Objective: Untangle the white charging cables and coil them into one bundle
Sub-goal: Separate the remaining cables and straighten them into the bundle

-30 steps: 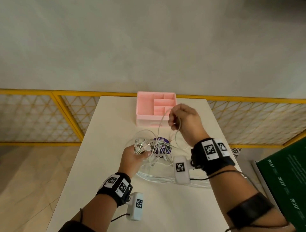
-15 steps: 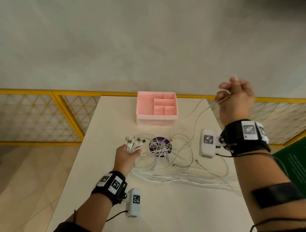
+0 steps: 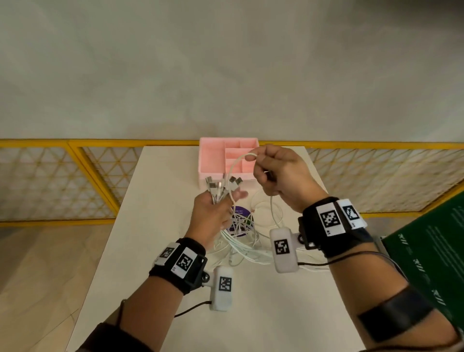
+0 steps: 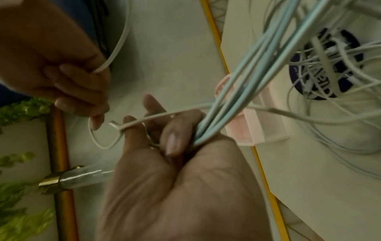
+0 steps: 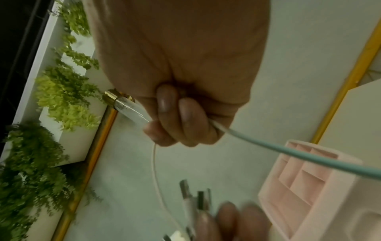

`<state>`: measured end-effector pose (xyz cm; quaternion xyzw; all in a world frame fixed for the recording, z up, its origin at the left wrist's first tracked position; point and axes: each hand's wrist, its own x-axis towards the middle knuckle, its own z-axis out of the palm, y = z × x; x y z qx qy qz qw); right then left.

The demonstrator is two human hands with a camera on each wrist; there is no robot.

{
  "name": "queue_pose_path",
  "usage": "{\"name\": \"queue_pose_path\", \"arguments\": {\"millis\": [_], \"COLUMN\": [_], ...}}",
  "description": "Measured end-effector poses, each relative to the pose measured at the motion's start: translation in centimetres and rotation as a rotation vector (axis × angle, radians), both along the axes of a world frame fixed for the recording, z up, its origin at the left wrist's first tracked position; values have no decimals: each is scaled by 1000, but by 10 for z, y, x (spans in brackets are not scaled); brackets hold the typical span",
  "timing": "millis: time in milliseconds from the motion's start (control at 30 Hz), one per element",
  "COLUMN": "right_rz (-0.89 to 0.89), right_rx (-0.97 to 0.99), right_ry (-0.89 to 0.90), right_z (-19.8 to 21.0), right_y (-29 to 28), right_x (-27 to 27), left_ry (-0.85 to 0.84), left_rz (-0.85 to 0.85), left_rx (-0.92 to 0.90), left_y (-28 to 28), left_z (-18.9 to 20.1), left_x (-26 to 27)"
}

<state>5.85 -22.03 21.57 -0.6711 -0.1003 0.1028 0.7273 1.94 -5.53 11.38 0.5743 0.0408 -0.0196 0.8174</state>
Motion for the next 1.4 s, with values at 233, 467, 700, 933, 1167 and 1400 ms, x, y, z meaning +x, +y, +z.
{"name": "queue_pose_path", "arguments": {"millis": [233, 467, 700, 933, 1167, 1400], "right_rz": [-445, -829, -704, 134, 141, -86], "right_rx": [358, 137, -925, -1049, -556, -37], "right_ry": [-99, -154, -439, -485, -298, -394], "right_z": [35, 34, -5, -33, -21, 50], "right_y": [-29, -85, -45, 17, 24, 22], "right_x": [21, 38, 22, -10, -13, -8], "left_ry": [105, 113, -27, -45, 26, 71], "left_rz": [-122, 93, 32, 46, -25, -39], "left_rx": [90, 129, 195, 207, 81, 55], "left_y": [17, 37, 21, 13, 28, 21], "left_z": [-32, -36, 5, 13, -18, -29], "left_x": [-18, -13, 5, 5, -9, -18]}}
